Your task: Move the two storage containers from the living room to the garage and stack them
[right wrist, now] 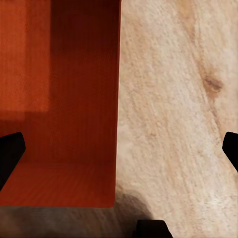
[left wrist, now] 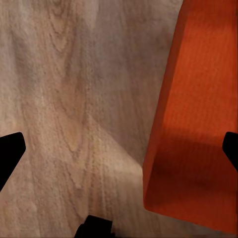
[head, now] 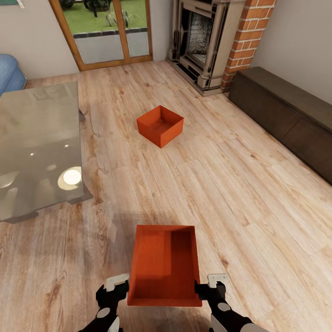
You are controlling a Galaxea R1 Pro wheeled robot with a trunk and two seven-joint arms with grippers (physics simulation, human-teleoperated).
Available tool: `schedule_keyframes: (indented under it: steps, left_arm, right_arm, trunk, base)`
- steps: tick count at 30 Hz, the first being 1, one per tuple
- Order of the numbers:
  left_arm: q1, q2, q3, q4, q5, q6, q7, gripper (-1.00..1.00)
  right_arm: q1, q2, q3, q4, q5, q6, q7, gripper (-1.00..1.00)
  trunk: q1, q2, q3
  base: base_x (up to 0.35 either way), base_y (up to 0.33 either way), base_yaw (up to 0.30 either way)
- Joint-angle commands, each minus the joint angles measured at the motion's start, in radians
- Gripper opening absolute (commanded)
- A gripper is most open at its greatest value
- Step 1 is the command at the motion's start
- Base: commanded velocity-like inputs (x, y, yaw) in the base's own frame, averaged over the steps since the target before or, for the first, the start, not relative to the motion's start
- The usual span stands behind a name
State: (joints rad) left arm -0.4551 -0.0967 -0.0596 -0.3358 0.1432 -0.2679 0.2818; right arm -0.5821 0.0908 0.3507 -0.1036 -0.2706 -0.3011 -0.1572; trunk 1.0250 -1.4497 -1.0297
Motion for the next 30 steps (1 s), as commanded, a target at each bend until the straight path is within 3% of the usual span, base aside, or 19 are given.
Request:
schedule_keyframes:
  steps: [1, 7, 13, 17, 19, 20, 25, 30]
  left_arm:
    - [0.000, -0.003, -0.007, -0.005, 0.008, -0.005, 0.014, 1.00]
    - [0.000, -0.009, -0.008, -0.014, 0.008, -0.007, 0.047, 1.00]
    - [0.000, -0.011, -0.011, -0.023, 0.006, -0.008, 0.042, 1.00]
    - [0.000, -0.034, -0.021, -0.023, 0.004, 0.002, 0.036, 1.00]
    - [0.000, -0.044, -0.026, -0.024, 0.001, 0.040, 0.030, 1.00]
    - [0.000, -0.047, -0.039, -0.022, -0.030, 0.071, 0.027, 1.00]
    - [0.000, -0.044, -0.060, -0.010, -0.124, 0.081, 0.025, 1.00]
    - [0.000, -0.044, -0.064, -0.011, -0.146, 0.080, 0.024, 1.00]
  right_arm:
    - [0.000, 0.000, 0.009, 0.001, -0.009, -0.003, -0.004, 1.00]
    - [0.000, 0.000, 0.009, 0.001, -0.009, -0.004, -0.004, 1.00]
    - [0.000, 0.000, 0.008, 0.001, -0.009, -0.004, -0.004, 1.00]
    - [0.000, 0.001, 0.008, 0.001, -0.009, -0.004, -0.004, 1.00]
    - [0.000, 0.001, 0.008, 0.001, -0.009, -0.004, -0.004, 1.00]
    - [0.000, 0.001, 0.008, 0.001, -0.009, -0.008, -0.004, 1.00]
    - [0.000, 0.001, 0.008, 0.001, -0.009, -0.022, -0.004, 1.00]
    - [0.000, 0.001, 0.007, 0.001, -0.009, -0.025, -0.004, 1.00]
  trunk:
    - [0.000, 0.000, 0.000]
    - [0.000, 0.000, 0.000]
    - [0.000, 0.000, 0.000]
    - [0.000, 0.000, 0.000]
    - [0.000, 0.000, 0.000]
    - [0.000, 0.000, 0.000]
    - [0.000, 0.000, 0.000]
    - [0.000, 0.000, 0.000]
  base:
    - [0.000, 0.000, 0.000]
    - [0.000, 0.000, 0.000]
    - [0.000, 0.000, 0.000]
    - [0.000, 0.000, 0.000]
    - [0.000, 0.000, 0.000]
    - [0.000, 0.000, 0.000]
    - [0.000, 0.000, 0.000]
    - [0.000, 0.000, 0.000]
